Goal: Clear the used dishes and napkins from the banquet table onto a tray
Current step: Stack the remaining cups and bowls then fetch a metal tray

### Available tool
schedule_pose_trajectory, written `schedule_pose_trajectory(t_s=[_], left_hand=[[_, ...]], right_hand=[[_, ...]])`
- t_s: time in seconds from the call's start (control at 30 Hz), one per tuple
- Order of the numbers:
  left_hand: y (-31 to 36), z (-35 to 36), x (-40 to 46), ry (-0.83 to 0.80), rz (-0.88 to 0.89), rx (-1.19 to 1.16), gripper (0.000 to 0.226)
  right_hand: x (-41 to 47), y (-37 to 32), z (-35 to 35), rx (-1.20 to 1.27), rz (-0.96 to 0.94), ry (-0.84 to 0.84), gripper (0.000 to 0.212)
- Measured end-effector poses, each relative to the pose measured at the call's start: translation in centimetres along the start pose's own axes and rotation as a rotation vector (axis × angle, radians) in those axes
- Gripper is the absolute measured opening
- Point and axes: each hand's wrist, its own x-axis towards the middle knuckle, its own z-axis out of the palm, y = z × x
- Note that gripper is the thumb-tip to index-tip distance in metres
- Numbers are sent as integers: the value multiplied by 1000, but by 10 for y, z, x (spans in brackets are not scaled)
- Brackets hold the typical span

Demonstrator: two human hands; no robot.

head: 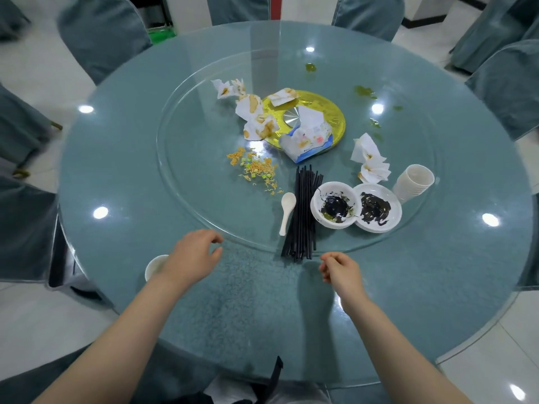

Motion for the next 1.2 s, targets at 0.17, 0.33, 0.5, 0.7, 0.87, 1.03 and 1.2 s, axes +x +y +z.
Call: schedule_pose_trajectory(t_s=[0.17,0.33,0.5,0.7,0.87,1.03,1.2], left_hand=[[-34,-13,-18,-3,-17,173,34],[-50,-21,-39,1,-83,295,55],[-71,-23,-50,-145,-152,210,64],[-77,-21,-54,-163,-124,75,71],[-74,-22,-59,-145,-135,-3,75],[-67,-22,-64,-113,-125,-100,82],[-57,-23,-66,-82,-100,-167,80]], right_hand=[[-20,-4,37,-68,-48,-93,21],[-35,-3,65,-109,-90,-168,21],[-41,5,76,-645,-389,-303,31],[-39,4,96,-1122,-605,-475,66],[-30,3,111,-1392,-662,-412,72],[-31,4,120,-1489,-659,-420,75],[-32,-9,135,-1510,-682,-466,74]])
